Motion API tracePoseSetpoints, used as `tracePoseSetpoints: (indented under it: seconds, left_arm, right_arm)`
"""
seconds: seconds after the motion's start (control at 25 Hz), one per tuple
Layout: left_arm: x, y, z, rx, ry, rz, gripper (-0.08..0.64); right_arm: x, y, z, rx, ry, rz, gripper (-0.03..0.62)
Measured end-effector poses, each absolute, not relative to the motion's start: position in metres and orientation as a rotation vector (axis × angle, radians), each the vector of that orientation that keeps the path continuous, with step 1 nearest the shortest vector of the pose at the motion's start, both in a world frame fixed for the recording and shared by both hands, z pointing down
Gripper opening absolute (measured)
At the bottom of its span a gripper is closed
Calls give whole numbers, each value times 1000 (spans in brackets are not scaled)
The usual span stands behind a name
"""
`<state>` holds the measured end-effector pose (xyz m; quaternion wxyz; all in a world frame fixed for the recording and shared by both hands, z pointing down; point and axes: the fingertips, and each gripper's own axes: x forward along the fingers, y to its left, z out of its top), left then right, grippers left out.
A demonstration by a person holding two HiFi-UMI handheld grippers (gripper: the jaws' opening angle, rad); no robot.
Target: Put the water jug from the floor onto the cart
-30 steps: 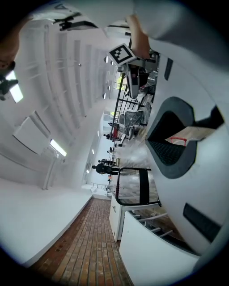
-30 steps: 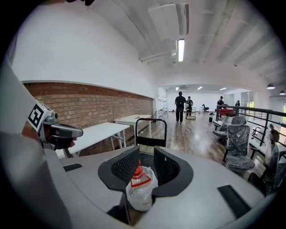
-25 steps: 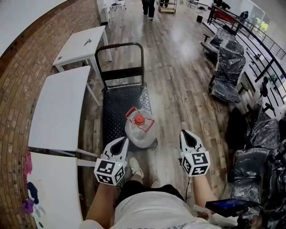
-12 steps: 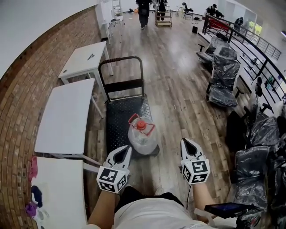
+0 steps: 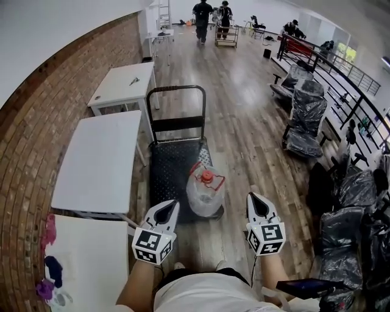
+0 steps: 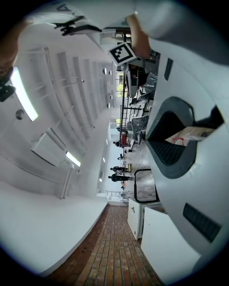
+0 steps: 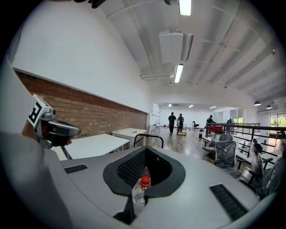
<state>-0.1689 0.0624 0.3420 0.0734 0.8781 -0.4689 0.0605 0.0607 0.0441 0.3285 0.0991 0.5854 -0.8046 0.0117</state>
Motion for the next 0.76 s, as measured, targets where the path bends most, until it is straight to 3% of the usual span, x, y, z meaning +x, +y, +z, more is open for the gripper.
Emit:
tracePoseSetpoints:
  seconds: [0.76]
  left_arm:
    - [-174,69,341,2641,-1382,146,0]
  right_arm:
    - [37,44,323,1630,-2393,-18,3]
